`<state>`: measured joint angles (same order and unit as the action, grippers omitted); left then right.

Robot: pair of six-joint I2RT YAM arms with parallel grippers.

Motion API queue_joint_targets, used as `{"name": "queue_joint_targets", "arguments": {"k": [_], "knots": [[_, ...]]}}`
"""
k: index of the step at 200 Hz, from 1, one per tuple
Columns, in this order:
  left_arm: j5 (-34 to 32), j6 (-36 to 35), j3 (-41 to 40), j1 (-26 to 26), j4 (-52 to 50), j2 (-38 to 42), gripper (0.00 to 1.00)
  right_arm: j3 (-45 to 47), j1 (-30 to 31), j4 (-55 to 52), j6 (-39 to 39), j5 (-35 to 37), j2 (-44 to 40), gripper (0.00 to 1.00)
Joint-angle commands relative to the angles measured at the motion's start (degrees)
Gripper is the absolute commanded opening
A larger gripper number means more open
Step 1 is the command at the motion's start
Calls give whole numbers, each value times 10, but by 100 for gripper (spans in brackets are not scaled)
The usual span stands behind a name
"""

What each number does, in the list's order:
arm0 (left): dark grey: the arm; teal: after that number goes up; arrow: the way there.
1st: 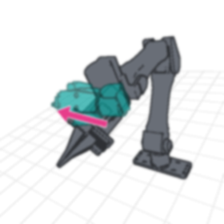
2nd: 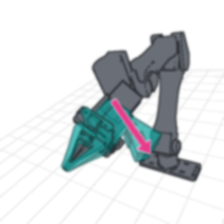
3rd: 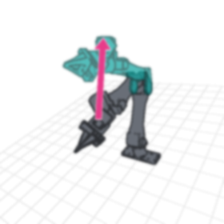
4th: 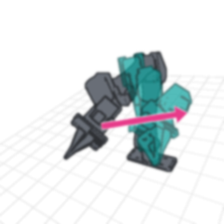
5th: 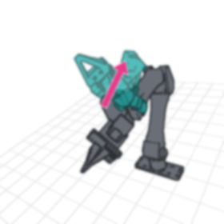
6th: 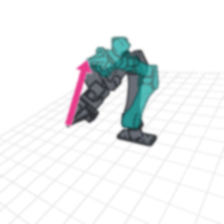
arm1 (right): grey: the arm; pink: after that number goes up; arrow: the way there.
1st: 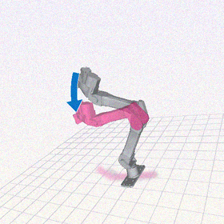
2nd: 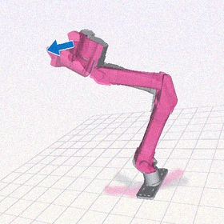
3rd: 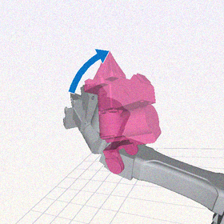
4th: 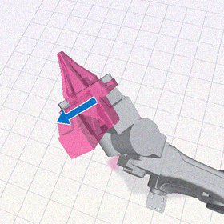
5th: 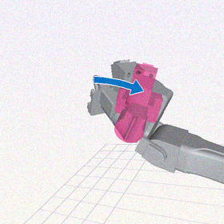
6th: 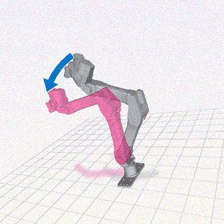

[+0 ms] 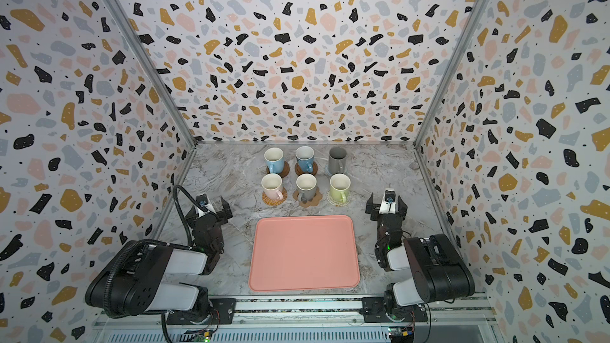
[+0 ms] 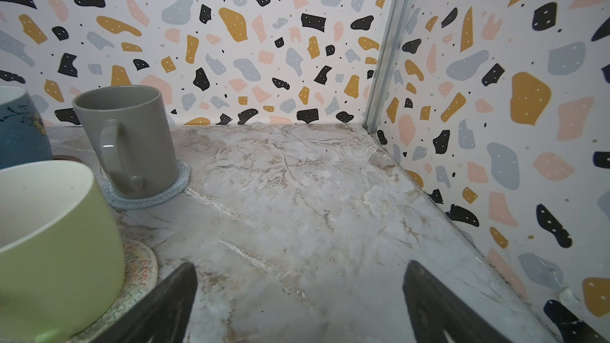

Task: Place cups on coasters
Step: Reset both arms

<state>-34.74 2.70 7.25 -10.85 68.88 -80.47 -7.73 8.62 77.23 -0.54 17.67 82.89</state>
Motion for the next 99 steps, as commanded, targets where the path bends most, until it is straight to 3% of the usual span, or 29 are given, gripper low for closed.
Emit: {"name": "queue_joint_targets", "arguments": {"k": [1, 99], "knots": [[2, -4, 10, 5, 27, 3, 99, -18, -5, -7, 5, -17, 5, 99], [2, -4, 10, 5, 27, 3, 99, -18, -14, 17, -3, -28, 38, 99]]}}
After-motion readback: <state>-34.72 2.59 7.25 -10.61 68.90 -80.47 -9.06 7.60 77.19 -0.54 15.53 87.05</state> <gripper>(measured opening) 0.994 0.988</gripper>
